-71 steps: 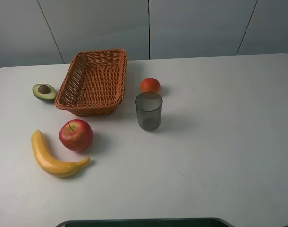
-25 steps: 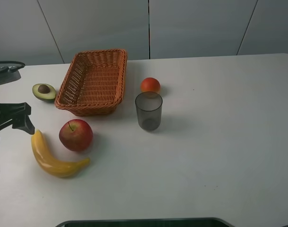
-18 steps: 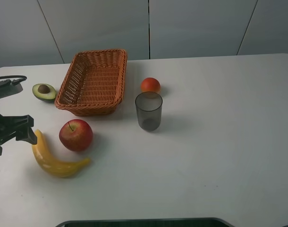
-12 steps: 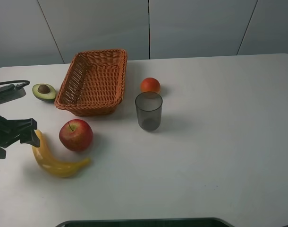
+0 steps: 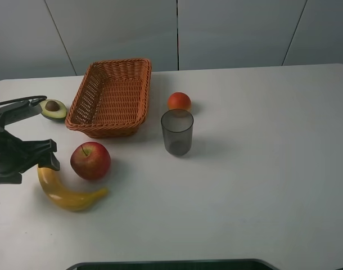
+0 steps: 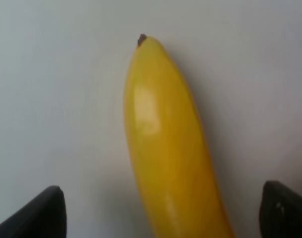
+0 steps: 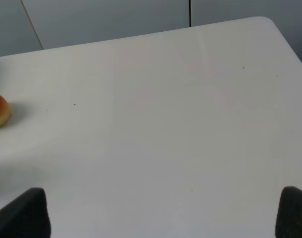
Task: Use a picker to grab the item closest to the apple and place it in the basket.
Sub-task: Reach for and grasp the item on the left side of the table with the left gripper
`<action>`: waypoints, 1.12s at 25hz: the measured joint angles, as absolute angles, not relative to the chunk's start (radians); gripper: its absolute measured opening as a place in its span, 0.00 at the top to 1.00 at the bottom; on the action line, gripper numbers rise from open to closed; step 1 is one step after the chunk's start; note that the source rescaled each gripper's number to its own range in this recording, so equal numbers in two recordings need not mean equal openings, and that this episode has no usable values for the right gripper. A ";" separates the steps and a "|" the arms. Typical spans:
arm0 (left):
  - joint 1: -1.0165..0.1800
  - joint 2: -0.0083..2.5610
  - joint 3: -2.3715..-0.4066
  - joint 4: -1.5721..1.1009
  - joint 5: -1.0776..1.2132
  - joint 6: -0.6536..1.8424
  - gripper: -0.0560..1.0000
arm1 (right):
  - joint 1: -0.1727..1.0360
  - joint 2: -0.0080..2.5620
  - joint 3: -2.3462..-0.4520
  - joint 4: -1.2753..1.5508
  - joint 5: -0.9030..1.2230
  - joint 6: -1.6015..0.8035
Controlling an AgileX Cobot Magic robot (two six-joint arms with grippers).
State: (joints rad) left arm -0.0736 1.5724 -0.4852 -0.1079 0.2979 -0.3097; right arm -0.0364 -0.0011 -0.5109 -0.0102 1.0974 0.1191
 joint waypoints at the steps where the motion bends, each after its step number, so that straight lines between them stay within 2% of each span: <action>1: -0.074 1.572 -0.485 -0.110 0.296 -0.313 0.00 | -0.036 -0.001 -0.511 -0.010 1.097 0.119; 24: -0.074 1.693 -0.446 -0.108 0.179 -0.336 0.01 | -0.036 -0.001 -0.511 -0.010 1.097 0.119; 26: -0.074 1.694 -0.446 -0.106 0.172 -0.336 0.14 | -0.036 -0.001 -0.511 -0.010 1.097 0.119; 28: -0.074 1.695 -0.446 -0.106 0.169 -0.336 0.45 | -0.036 -0.001 -0.511 -0.010 1.097 0.119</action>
State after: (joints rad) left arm -0.0736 1.6950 -0.4458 -0.1058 0.1687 -0.3356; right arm -0.0364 -0.0011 -0.5109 -0.0102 1.0974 0.1191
